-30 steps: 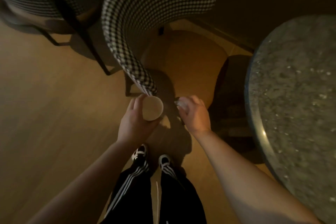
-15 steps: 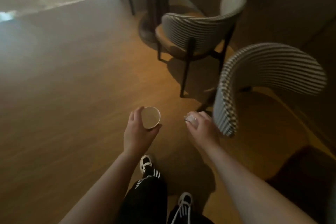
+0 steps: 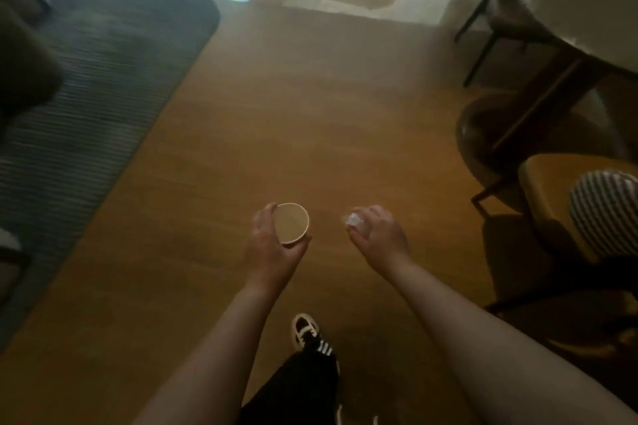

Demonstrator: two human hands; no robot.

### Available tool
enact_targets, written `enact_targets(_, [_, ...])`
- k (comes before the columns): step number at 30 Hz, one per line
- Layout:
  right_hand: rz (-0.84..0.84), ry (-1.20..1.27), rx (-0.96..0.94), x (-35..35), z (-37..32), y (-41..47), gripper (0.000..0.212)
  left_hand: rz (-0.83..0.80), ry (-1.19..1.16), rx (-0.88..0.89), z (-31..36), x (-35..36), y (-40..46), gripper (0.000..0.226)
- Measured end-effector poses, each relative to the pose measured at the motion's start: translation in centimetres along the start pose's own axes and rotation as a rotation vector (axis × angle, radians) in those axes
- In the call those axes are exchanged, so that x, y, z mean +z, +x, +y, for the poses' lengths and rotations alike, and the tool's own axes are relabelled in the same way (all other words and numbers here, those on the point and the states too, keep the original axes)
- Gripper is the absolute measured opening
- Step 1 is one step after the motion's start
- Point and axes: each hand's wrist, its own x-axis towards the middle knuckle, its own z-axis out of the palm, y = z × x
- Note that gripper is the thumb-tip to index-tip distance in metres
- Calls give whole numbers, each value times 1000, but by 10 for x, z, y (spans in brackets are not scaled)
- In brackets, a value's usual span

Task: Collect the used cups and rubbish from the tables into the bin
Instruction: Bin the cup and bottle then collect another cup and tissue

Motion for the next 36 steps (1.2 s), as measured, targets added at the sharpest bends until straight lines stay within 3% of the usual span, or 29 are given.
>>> enact_targets(11, [-49, 39, -158, 34, -151, 255, 33, 230, 69, -99, -43, -87, 242, 76])
enact_targets(21, [-90, 40, -237, 101, -226, 534, 35, 294, 136, -143, -117, -96, 507, 77])
enact_targets(27, [-138, 46, -264, 120, -298, 723, 33, 347, 223, -233, -141, -136, 694, 77])
enact_targets(36, [-183, 25, -369, 149, -400, 936, 35, 390, 216, -278, -170, -175, 906, 79])
